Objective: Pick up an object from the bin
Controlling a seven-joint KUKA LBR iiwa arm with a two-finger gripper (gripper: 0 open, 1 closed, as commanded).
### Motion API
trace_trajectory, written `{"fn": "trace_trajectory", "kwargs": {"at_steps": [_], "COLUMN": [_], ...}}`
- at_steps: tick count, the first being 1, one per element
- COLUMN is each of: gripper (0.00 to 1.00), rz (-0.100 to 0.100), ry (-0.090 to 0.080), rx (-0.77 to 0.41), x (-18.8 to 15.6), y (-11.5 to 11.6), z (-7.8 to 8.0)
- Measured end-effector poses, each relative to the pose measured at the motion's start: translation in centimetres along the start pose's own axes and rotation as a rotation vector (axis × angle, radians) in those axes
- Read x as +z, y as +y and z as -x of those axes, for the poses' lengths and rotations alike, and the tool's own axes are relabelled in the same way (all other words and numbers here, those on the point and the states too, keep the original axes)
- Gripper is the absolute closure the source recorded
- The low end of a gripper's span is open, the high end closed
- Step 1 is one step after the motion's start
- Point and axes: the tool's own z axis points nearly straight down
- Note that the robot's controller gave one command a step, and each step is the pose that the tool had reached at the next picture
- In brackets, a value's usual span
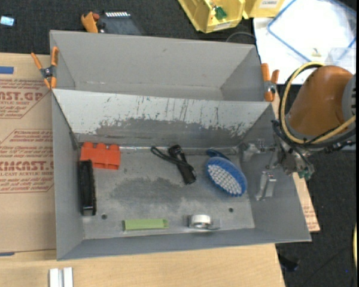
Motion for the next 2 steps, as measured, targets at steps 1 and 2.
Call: {"fn": "trace_trajectory", "kwargs": {"at_steps": [1,2], "gripper": [0.0,0.0], "rz": [-0.001,0.001], "ry": [-0.007,-0.006], "rx": [-0.002,0.16], "x": [-0.5,7.0], "y": [0.1,2.0], "z": [0.2,0.9]}}
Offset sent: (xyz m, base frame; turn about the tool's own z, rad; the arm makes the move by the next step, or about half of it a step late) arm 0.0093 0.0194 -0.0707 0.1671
